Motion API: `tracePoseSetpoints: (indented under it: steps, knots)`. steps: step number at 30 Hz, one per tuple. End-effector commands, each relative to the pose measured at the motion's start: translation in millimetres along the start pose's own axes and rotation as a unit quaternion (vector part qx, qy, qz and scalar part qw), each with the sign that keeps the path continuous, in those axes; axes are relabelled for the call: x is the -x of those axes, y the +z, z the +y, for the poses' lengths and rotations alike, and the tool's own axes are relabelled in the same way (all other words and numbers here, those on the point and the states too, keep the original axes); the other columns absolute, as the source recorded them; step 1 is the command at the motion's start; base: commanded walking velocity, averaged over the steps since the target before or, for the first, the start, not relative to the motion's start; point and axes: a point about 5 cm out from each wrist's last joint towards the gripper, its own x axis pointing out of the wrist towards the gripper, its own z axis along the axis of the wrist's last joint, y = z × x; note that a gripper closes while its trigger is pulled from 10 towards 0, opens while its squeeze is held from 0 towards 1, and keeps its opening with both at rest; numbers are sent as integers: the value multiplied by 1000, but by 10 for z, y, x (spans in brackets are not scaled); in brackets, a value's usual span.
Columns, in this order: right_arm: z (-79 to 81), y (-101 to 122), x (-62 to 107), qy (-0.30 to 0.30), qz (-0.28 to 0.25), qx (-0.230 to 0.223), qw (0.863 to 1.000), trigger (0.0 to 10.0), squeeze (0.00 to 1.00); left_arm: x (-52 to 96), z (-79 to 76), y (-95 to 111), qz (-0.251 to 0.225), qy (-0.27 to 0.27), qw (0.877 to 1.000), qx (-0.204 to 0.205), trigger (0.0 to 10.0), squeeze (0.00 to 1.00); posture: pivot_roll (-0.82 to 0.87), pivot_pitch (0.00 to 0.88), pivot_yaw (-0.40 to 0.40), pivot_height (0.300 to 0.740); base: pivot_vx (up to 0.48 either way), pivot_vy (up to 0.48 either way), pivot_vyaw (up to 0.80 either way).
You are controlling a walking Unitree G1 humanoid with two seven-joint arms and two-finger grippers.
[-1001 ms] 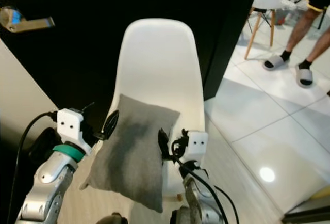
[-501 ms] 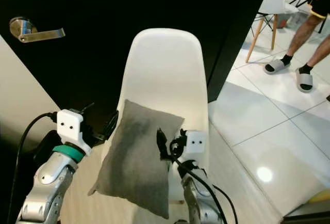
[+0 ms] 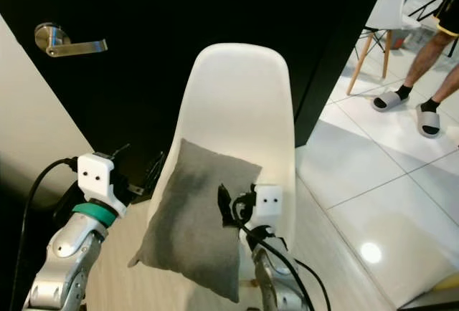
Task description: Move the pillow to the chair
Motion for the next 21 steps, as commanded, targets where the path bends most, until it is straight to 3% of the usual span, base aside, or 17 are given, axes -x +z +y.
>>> tracePoseSetpoints:
  steps: [1, 18, 21]
  knots:
    - [-1, -57, 15, -5, 14, -5, 1000, 10000, 0, 44, 22, -81, 16, 5, 1000, 4, 10000, 0, 13, 16, 79, 740, 0, 0, 0]
    - [-8, -70, 5, -9, 18, -6, 1000, 10000, 0, 39, -14, -87, 16, -5, 1000, -5, 10000, 0, 17, 25, 76, 740, 0, 0, 0]
    - [-7, -71, 5, -9, 18, -7, 1000, 10000, 0, 41, -31, -68, 9, -11, 1000, -16, 10000, 0, 16, 27, 77, 740, 0, -417, 0]
